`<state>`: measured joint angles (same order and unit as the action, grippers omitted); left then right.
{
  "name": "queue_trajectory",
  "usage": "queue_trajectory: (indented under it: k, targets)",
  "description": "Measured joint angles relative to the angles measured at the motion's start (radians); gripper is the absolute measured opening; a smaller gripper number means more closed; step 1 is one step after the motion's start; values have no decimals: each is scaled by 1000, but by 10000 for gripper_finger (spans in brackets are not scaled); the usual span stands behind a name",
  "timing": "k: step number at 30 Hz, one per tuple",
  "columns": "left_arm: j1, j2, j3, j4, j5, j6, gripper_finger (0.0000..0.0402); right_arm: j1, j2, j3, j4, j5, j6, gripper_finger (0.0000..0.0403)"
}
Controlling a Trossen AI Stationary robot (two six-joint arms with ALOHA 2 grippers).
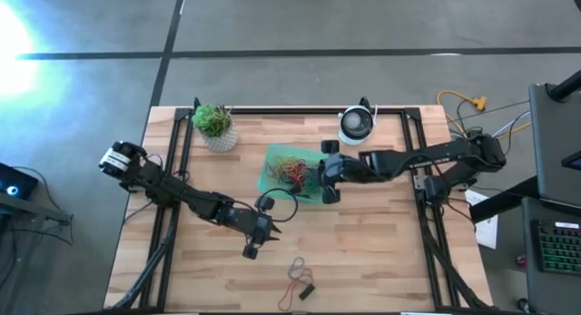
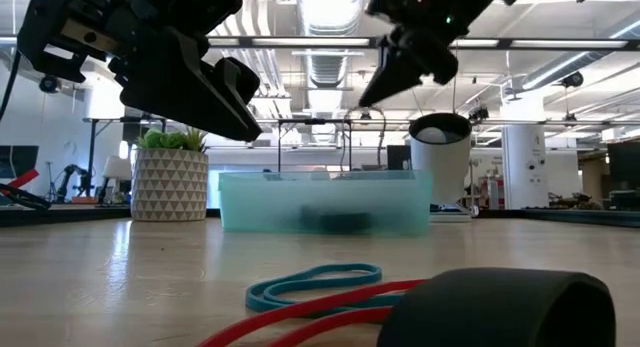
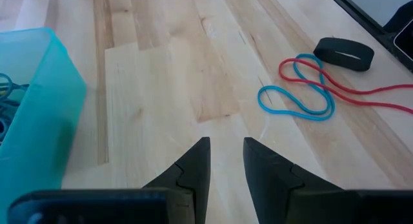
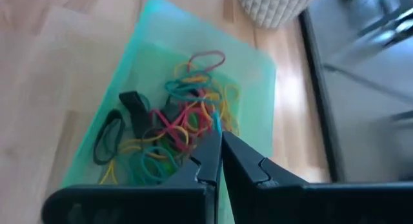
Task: Pick and place rubber bands into bin
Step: Put the blue rubber band into the green bin, then put the black rubber band into the green bin
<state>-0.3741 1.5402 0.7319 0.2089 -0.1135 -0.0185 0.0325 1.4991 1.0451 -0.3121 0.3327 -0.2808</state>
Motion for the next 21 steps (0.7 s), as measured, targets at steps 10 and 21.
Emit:
queue_trajectory:
  k: [10,21]
  targets:
    - [0,0,-2,-9,0,0,77,-92,43,-39,1,-156,127,31]
    - [0,0,-1,-8,0,0,77,-82,46,-40,1,-161,145,136]
